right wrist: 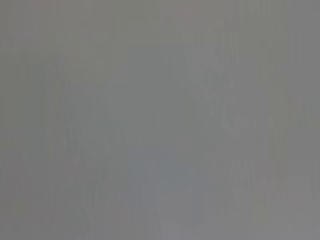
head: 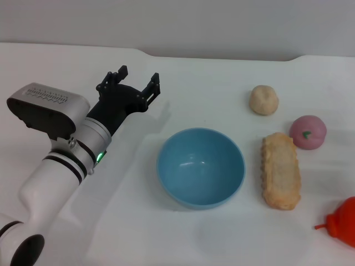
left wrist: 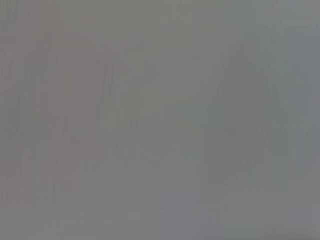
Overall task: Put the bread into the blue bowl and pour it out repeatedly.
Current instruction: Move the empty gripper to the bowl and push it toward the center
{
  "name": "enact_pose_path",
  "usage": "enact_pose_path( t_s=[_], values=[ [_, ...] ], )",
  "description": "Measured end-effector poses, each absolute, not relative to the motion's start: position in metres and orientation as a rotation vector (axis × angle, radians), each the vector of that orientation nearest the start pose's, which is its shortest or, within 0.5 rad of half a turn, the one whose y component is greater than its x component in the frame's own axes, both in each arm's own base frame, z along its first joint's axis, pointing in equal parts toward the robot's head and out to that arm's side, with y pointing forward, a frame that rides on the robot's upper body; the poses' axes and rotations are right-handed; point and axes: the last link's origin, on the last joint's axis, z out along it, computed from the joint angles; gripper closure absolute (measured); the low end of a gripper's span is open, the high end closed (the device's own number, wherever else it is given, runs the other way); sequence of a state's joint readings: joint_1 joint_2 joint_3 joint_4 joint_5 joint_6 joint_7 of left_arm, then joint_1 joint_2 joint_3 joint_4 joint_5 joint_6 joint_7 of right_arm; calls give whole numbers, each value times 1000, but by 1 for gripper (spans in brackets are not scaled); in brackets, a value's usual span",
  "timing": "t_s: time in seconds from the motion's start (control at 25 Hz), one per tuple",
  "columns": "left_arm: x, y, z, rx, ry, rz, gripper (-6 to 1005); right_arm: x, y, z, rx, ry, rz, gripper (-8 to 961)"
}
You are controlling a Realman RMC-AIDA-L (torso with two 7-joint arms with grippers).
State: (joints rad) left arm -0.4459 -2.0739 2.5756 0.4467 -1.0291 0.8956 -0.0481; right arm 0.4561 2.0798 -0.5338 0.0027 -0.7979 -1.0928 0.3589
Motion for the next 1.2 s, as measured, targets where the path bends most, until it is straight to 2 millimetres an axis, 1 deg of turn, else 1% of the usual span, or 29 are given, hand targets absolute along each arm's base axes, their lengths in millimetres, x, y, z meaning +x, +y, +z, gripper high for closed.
enact_pose_path(
  t_s=[0.16,0.24,0.36,0.48,0.68,0.88,1.0,1.08,1.2],
  values=[
    [-273,331,-89,-1849,-701,-712,242,377,321,3,-1461,802,638,508],
    [-273,335,-86,-1819,-745,-748,243,377,320,1,-1466,809,638,509],
    [-268,344,-80,-1800,-790,-812,243,378,320,2,-1458,814,638,509],
    [-259,355,-76,-1809,-783,-842,243,384,317,8,-1404,832,639,509],
    [-237,373,-74,-1874,-734,-875,242,401,303,23,-1286,862,634,509],
    [-217,391,-72,-1960,-814,-914,242,412,291,28,-1253,868,609,509],
    [-204,399,-71,-2020,-829,-885,242,415,288,28,-1248,874,603,509],
    [-191,402,-71,-2081,-858,-858,242,415,288,28,-1247,876,601,509],
    [-172,399,-71,-2155,-872,-809,242,414,290,28,-1254,872,602,508]
  ],
)
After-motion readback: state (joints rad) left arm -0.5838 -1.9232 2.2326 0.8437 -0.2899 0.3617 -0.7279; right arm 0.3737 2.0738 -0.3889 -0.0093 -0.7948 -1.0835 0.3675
